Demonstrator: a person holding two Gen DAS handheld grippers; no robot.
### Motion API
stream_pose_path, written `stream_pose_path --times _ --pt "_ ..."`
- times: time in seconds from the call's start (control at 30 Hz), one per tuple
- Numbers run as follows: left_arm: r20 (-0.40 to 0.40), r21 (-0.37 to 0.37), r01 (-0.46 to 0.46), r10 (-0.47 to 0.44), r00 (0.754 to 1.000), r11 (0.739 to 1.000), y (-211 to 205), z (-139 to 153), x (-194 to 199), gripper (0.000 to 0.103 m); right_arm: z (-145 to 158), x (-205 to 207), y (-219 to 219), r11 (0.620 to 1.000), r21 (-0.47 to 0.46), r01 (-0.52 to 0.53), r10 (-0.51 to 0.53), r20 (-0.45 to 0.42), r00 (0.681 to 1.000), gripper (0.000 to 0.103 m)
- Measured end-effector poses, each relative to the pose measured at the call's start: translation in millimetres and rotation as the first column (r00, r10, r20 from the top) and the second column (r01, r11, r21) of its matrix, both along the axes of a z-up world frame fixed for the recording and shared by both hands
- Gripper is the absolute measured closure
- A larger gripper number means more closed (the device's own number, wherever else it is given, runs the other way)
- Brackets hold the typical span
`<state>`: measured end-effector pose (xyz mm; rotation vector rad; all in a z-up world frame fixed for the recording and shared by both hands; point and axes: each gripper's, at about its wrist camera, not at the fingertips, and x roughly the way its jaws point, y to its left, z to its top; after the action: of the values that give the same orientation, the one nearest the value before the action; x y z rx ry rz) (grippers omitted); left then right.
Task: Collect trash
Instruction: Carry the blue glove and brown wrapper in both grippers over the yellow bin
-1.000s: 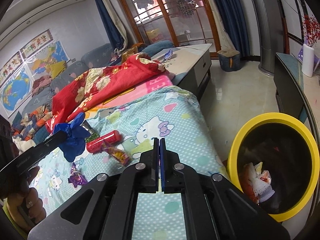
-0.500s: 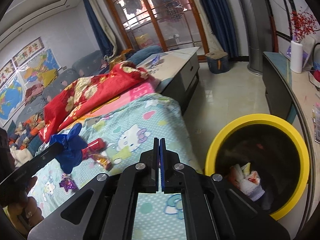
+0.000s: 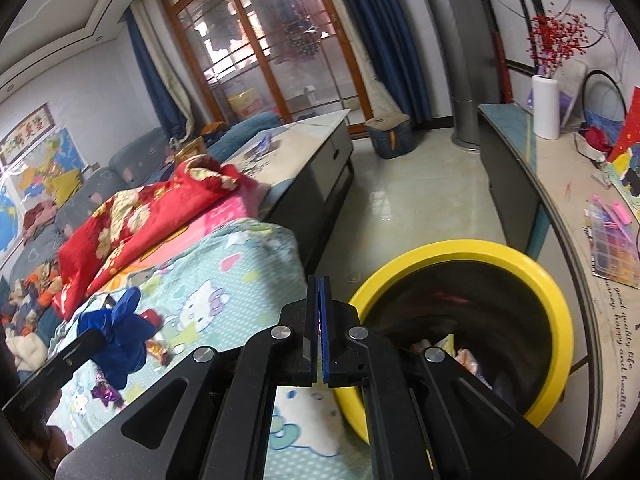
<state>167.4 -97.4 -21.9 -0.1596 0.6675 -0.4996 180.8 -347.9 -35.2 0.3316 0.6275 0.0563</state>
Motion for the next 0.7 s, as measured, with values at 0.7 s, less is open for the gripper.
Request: stream_pose_path --times 0.7 --pt "-0.019 0.019 0.188 -0.188 0.982 0.982 -70.6 -12.8 -8.9 0.102 -11.5 -3.4 -66.0 0.990 0.001 0.141 -0.141 -0.029 0.990 0.102"
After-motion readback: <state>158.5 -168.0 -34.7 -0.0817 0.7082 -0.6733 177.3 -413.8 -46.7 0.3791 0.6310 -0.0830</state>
